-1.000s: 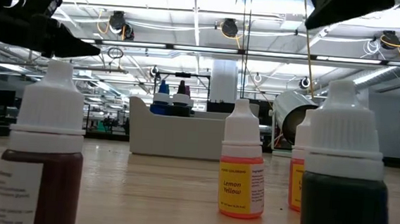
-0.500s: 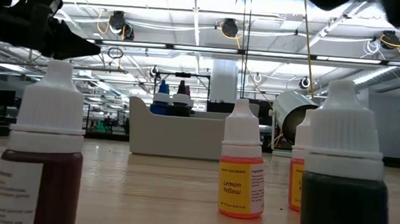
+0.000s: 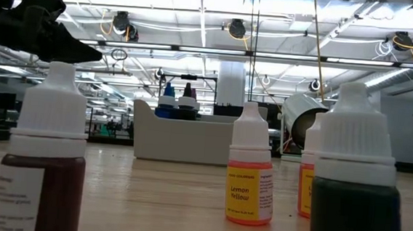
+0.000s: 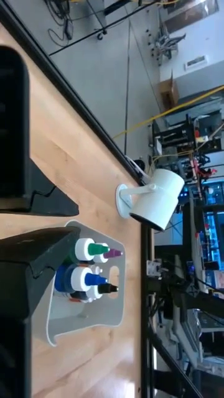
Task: Pick & Place food coloring
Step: Put the small violet food coloring bottle into the gray bin
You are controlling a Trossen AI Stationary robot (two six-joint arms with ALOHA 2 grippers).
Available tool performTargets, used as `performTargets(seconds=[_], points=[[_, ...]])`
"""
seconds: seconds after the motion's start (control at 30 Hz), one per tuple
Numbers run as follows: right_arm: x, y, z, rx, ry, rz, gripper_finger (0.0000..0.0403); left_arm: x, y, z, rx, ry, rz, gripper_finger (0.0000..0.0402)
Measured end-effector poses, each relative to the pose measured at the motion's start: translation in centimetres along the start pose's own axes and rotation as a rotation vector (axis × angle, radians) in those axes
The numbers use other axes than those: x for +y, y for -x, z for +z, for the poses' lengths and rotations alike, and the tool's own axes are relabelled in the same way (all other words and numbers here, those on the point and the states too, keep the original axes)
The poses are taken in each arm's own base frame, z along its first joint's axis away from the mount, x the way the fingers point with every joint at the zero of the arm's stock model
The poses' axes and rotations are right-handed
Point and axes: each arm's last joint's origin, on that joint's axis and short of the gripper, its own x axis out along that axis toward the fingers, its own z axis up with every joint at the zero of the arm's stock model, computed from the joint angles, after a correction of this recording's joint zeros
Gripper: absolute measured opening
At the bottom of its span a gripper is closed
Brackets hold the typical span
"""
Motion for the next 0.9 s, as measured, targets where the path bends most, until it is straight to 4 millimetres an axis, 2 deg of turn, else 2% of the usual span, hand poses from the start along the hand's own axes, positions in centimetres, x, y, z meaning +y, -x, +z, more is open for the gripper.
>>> performTargets(seconds=[0.2, 0.7, 0.9], points=[[0.4, -1.1, -0.3, -0.002, 0.006, 0.004, 0.0173, 0.0, 0.0, 0.0, 0.001, 0.0, 0.0, 0.0047], [0.7, -5.0, -1.4, 0.081, -0.008, -0.017, 0.016, 0.0, 0.0, -0.2, 0.024, 0.002, -0.001, 0.0047], [0.7, -5.2, -1.4, 0.085, -0.029, -0.019, 0.0159, 0.0, 0.0, -0.3, 0.026, 0.011, 0.0, 0.0047]])
